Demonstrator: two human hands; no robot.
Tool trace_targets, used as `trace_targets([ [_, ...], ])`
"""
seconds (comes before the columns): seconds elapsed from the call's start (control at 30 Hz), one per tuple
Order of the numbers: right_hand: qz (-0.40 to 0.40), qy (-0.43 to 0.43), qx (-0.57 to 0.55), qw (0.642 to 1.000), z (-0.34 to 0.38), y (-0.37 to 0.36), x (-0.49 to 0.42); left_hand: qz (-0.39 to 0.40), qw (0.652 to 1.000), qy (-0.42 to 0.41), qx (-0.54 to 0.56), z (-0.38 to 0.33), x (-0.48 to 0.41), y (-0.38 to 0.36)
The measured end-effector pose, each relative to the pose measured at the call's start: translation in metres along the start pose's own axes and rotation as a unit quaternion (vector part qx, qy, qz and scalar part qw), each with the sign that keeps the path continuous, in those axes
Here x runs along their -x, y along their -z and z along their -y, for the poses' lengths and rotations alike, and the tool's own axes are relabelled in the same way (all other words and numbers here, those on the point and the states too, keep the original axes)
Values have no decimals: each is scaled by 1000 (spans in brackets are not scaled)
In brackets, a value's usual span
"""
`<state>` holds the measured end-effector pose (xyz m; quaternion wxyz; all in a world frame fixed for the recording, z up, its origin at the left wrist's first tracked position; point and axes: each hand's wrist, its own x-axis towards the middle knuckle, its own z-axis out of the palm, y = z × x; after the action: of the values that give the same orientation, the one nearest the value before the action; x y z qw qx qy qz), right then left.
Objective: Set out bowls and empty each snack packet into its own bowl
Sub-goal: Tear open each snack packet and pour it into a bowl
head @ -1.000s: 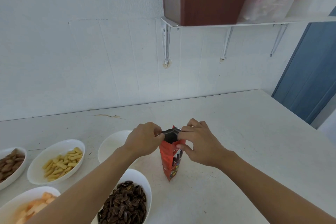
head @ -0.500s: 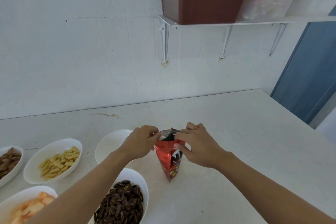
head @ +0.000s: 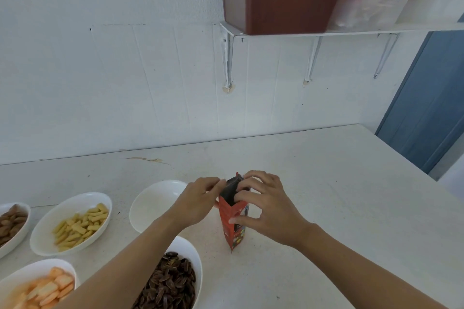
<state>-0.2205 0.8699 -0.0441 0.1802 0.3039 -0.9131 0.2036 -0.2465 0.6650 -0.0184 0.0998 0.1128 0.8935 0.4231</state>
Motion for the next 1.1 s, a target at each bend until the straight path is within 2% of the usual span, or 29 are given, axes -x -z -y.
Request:
trace_targets([
  [0.07,12,55,23,998,1,1,-4,49,993,34,100,-2,4,0],
  [0.13,46,91,40,994,2,2,-8,59,983,52,166,-2,9,1],
  [0.2,72,110,55,990,3,4,-12,59,981,56,174,3,14,1],
  [0.3,76,124,78,986,4,6,-18,73,988,49,128,18,16,-3],
  [0.4,80,97,75,989,4,8,-21,83,991,37,95,31,20,-8],
  [0.53,81,42,41,995,7,8,-27,95,989,-1,114,32,24,-13],
  [0.67,43,-34,12,998,3,10,-36,93,993,-49,62,31,21,-14],
  [0.73,19,-76,-7,997,-2,15,-42,77,994,-56,58,30,21,-16],
  [0.83,-32,-91,-7,995,-3,23,-49,42,994,-67,71,32,21,-20],
  [1.0,-108,-87,-44,989,2,41,-69,-81,987,-119,77,35,23,-19],
  [1.1,-128,-126,-94,979,9,52,-83,-116,982,-137,65,35,23,-7],
])
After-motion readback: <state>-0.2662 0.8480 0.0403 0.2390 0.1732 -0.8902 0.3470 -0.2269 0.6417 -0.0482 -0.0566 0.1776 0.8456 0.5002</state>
